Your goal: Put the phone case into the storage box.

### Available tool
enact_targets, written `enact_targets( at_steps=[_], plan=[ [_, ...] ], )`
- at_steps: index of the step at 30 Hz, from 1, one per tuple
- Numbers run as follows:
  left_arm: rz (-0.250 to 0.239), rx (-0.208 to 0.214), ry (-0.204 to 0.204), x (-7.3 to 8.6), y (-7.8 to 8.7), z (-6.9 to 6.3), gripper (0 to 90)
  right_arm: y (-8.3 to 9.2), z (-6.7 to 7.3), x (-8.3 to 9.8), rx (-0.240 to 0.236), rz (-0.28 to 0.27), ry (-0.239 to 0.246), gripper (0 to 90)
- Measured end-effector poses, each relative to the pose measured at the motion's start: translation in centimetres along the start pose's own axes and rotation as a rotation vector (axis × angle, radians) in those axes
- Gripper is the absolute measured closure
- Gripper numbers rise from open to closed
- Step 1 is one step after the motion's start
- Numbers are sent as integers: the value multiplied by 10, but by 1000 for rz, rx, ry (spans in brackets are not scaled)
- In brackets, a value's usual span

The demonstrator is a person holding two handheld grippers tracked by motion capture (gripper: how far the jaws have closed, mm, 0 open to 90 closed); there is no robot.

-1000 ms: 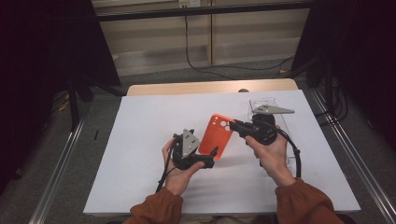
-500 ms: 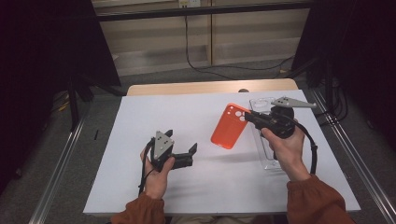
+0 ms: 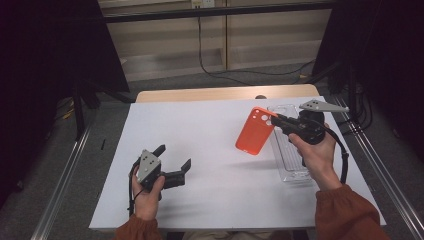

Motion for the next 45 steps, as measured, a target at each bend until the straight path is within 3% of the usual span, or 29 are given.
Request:
enact_targets(
  at_steps=[3, 6, 11, 15, 17, 24, 28, 33, 45],
  plan=[
    [-1, -11, 2, 2, 6, 4, 19, 1, -3, -2, 7, -4, 10, 816],
    [-9, 6, 10, 2, 14, 7, 15, 2, -5, -4, 10, -15, 28, 816],
    [7, -43, 16, 7, 24, 17, 16, 5, -11, -10, 23, -31, 77, 816],
    [-2, -60, 32, 7, 28, 20, 17, 7, -16, -15, 30, -45, 92, 816],
    [7, -49, 18, 8, 31, 21, 18, 8, -21, -18, 40, -50, 102, 816],
    [0, -75, 25, 10, 34, 27, 19, 11, -32, -26, 58, -67, 123, 816],
    [-7, -67, 34, 9, 34, 27, 19, 13, -38, -31, 67, -74, 136, 816],
    [-19, -95, 30, 7, 40, 33, 22, 15, -46, -35, 79, -81, 158, 816],
    [-26, -136, 37, 9, 53, 40, 25, 18, -77, -46, 134, -91, 171, 816]
  ],
)
Point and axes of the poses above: each handheld gripper's, and its own axes: y roughly backward along the jaws, x roughly out of its underside, z roughly to its left, the point moved 9 cm from there along -y, roughly forward along the jaws, and after that the axes turned 12 degrees about -z, right-handed, at the moved point
